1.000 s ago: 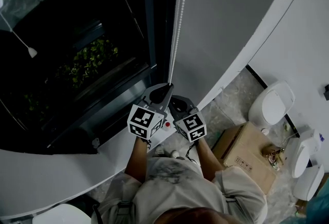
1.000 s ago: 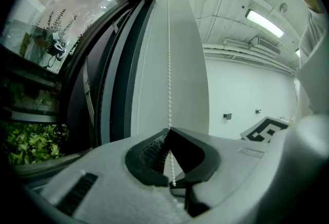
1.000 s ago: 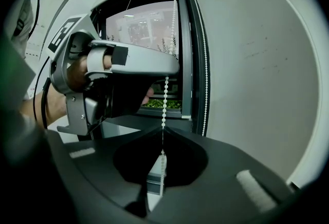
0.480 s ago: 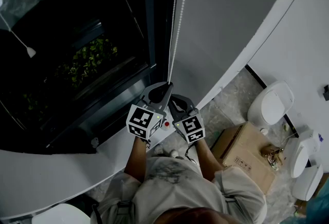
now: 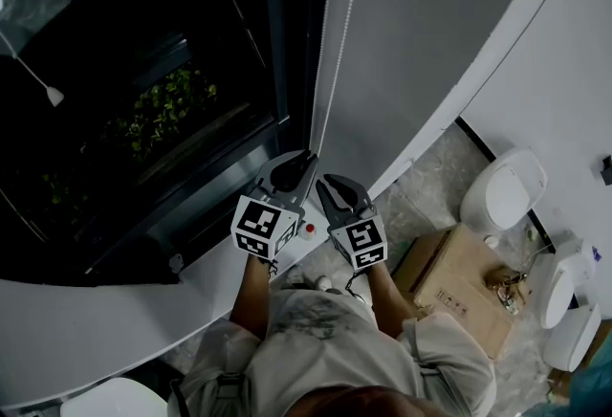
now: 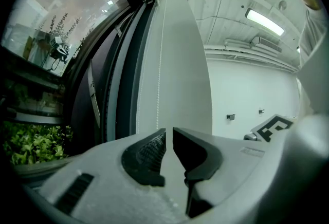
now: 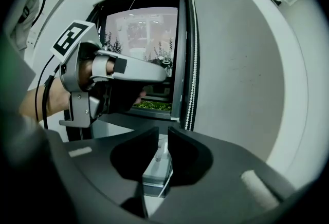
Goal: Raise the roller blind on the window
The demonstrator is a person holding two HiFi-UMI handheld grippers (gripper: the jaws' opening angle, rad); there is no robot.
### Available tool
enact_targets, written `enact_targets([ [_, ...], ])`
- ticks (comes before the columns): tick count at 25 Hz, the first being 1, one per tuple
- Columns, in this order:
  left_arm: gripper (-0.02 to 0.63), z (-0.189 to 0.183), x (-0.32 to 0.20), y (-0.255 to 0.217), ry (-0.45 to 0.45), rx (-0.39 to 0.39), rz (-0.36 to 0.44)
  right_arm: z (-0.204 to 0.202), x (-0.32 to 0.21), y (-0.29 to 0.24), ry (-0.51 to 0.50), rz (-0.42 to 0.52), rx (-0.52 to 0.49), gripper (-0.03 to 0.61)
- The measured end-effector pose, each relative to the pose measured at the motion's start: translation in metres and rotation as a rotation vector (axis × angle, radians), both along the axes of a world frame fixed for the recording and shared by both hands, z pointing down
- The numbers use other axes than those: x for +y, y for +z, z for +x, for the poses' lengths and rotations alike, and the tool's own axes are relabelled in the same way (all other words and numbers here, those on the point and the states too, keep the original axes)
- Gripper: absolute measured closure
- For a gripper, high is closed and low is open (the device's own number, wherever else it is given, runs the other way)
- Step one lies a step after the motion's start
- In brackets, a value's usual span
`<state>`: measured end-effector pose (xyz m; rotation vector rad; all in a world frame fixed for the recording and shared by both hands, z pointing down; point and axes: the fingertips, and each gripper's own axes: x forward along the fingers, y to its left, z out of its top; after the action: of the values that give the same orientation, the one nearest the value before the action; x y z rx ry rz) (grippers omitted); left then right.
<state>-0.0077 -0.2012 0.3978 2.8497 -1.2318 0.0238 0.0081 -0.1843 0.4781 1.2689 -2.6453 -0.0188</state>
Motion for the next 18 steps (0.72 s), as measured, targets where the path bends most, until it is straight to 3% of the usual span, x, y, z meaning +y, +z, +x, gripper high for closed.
enact_targets([
  [3, 0.579, -0.005, 0.004, 0.003, -0.013, 0.005, 0.002, 0.007, 0.005, -0.005, 0.017, 0.003, -0.018, 0.517],
  [6, 0.606, -0.010, 0.010, 0.007, -0.026, 0.013, 0.000, 0.011, 0.011, -0.015, 0.025, 0.019, -0.039, 0.566],
  [18, 0.606, -0.021, 0.035, 0.018, -0.042, 0.052, -0.011, 0.016, 0.030, -0.070, -0.010, 0.085, -0.171, 0.571],
])
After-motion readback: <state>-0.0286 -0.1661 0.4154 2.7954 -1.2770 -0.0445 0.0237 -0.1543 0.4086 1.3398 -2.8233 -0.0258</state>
